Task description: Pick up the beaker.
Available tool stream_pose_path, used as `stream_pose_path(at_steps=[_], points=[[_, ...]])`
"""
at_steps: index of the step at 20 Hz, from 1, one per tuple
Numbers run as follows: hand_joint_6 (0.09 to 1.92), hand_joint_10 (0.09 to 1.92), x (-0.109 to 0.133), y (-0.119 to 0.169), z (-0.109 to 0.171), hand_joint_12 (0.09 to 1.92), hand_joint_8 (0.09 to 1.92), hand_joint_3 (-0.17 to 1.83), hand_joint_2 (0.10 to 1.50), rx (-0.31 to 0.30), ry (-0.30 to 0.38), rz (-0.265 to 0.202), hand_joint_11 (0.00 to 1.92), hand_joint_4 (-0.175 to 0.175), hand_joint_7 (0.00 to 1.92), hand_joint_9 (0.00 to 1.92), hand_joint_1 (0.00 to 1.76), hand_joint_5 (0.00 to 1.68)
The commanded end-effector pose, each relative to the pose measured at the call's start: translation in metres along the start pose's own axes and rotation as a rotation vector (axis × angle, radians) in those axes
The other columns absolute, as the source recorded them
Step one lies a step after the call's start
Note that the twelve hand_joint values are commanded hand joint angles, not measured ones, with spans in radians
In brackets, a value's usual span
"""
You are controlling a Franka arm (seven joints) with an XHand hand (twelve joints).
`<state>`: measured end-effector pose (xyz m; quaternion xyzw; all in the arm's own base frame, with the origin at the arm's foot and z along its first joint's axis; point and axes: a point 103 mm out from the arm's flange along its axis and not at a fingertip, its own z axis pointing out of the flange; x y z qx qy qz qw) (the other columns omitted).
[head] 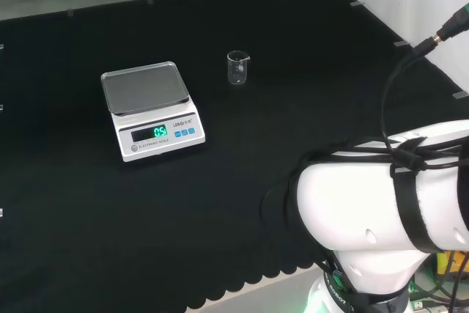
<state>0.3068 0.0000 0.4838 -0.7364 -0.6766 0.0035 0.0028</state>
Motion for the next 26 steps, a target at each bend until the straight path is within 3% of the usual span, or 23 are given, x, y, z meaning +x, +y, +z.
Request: stream_pose_path(at_steps=[1, 4, 11, 20, 26], points=[[0.09, 0.3, -0.005, -0.001, 0.001, 1.3, 0.09, -0.09, 1.03, -0.006, -0.007, -0.002, 0.05, -0.151, 0.0, 0.0, 0.17, 0.02], [0.09, 0.17, -0.017, -0.004, 0.007, 1.29, 0.09, -0.08, 1.06, 0.043, -0.017, -0.004, 0.0, -0.147, 0.0, 0.0, 0.11, 0.0], [0.09, 0.13, -0.027, 0.005, 0.018, 1.29, 0.09, -0.08, 1.06, 0.066, -0.059, -0.018, 0.0, -0.149, 0.0, 0.0, 0.11, 0.0], [0.09, 0.19, -0.035, 0.066, 0.063, 1.32, 0.09, -0.08, 1.03, 0.107, -0.105, -0.054, 0.0, -0.149, 0.0, 0.0, 0.18, 0.0], [0.09, 0.2, -0.058, 0.102, 0.092, 1.33, 0.09, -0.08, 1.02, 0.135, -0.101, -0.054, 0.0, -0.149, 0.0, 0.0, 0.19, 0.0]])
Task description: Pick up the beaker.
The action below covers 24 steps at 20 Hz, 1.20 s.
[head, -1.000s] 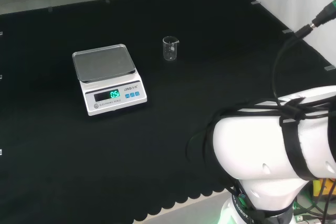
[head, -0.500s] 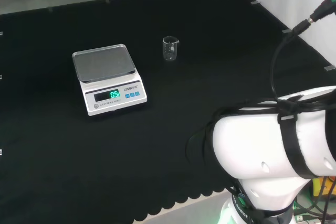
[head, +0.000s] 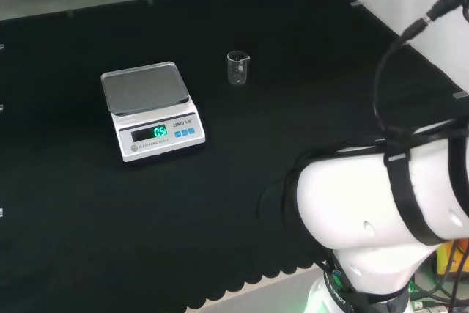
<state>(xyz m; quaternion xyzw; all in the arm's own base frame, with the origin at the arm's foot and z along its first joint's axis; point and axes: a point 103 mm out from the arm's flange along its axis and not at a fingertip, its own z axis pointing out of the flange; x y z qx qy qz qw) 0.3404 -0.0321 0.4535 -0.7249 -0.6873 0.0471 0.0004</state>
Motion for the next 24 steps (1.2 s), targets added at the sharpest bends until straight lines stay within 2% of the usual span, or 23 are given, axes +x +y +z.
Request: stream_pose_path(at_steps=[1, 6, 17, 24], points=[[0.09, 0.2, -0.028, 0.075, 0.063, 1.33, 0.09, -0.08, 1.02, 0.083, -0.034, -0.026, 0.0, -0.149, 0.0, 0.0, 0.19, 0.0], [0.09, 0.2, -0.023, 0.11, 0.079, 1.33, 0.09, -0.08, 1.02, 0.101, -0.057, -0.04, 0.0, -0.149, 0.0, 0.0, 0.19, 0.0], [0.09, 0.22, -0.007, 0.181, 0.11, 1.34, 0.09, -0.08, 1.01, 0.16, -0.041, -0.085, 0.0, -0.15, 0.0, 0.0, 0.2, 0.0], [0.09, 0.27, 0.007, 0.23, 0.138, 1.37, 0.09, -0.08, 1.0, 0.175, -0.028, -0.122, 0.0, -0.151, 0.02, 0.0, 0.22, 0.0]])
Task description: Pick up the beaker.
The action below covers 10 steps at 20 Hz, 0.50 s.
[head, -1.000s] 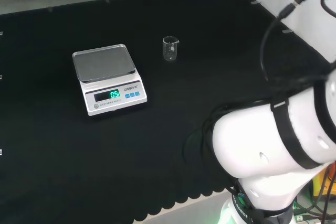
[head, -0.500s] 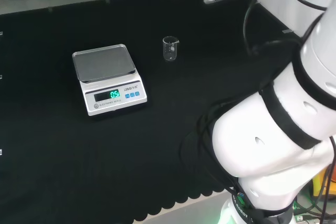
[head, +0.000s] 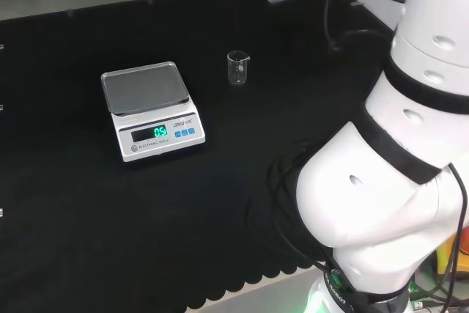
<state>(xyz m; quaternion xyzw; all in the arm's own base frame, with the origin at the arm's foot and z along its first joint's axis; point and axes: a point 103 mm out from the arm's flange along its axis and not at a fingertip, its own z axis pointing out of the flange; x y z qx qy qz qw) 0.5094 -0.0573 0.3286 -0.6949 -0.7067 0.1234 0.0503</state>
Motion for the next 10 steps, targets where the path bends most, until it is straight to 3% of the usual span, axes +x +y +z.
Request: stream_pose_path(at_steps=[1, 10], points=[[0.09, 0.29, 0.01, 0.064, 0.018, 1.37, 0.09, -0.08, 1.0, -0.001, 0.011, -0.052, 0.0, -0.152, 0.02, 0.0, 0.22, 0.0], [0.09, 0.33, -0.006, 0.111, 0.059, 1.39, 0.09, -0.08, 0.99, 0.066, -0.025, -0.023, 0.0, -0.155, 0.04, 0.0, 0.22, 0.0]])
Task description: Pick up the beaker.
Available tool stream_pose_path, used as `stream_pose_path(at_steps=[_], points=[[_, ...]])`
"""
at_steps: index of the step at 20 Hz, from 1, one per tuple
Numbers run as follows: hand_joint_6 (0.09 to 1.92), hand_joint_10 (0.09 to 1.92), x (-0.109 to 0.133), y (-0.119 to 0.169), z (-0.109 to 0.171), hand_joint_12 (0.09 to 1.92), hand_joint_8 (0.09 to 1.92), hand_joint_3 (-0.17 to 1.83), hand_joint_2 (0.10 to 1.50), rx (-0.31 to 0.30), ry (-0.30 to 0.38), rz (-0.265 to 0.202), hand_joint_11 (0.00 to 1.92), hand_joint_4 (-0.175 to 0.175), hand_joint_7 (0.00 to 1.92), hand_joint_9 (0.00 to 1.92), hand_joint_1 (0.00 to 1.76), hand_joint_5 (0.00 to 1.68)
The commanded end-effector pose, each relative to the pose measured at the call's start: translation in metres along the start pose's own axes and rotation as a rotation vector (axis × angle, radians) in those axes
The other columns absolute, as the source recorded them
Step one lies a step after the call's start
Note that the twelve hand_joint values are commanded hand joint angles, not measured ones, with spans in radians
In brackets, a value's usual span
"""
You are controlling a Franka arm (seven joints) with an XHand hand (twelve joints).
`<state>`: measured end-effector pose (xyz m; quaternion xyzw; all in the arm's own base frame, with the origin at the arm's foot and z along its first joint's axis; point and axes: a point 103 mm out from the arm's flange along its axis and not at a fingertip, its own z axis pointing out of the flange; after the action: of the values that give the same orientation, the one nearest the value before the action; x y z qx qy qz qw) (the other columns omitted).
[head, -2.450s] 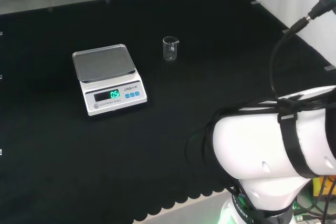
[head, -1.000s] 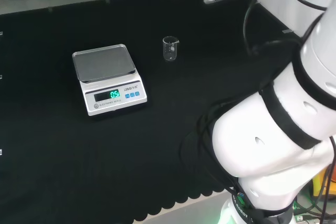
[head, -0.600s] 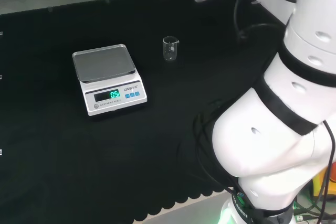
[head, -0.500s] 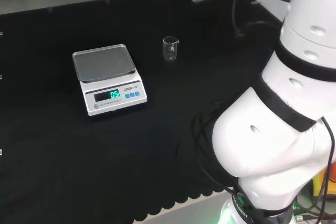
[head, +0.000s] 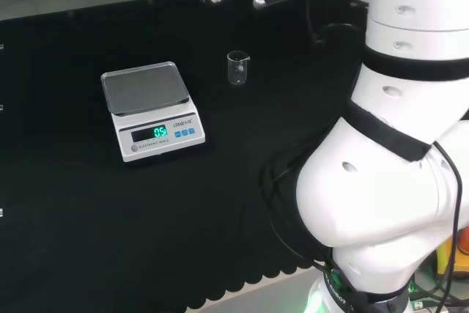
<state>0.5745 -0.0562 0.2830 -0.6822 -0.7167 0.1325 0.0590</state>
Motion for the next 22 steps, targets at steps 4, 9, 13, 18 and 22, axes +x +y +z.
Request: stream_pose_path(at_steps=[4, 9, 13, 18, 22], points=[[0.09, 0.34, -0.029, 0.039, 0.052, 1.39, 0.09, -0.08, 0.98, 0.079, -0.005, 0.024, 0.0, -0.155, 0.05, 0.0, 0.23, 0.0], [0.09, 0.34, -0.03, 0.041, 0.068, 1.39, 0.09, -0.08, 0.97, 0.097, 0.014, 0.02, 0.0, -0.155, 0.05, 0.0, 0.23, 0.0], [0.09, 0.35, -0.024, 0.046, 0.077, 1.4, 0.09, -0.08, 0.97, 0.115, 0.006, 0.012, 0.0, -0.156, 0.05, 0.0, 0.23, 0.0], [0.09, 0.35, -0.014, 0.06, 0.095, 1.4, 0.09, -0.08, 0.97, 0.155, -0.001, 0.001, 0.0, -0.156, 0.05, 0.0, 0.23, 0.0], [0.09, 0.35, -0.016, 0.069, 0.115, 1.4, 0.09, -0.08, 0.97, 0.184, 0.01, 0.002, 0.0, -0.156, 0.05, 0.0, 0.23, 0.0]])
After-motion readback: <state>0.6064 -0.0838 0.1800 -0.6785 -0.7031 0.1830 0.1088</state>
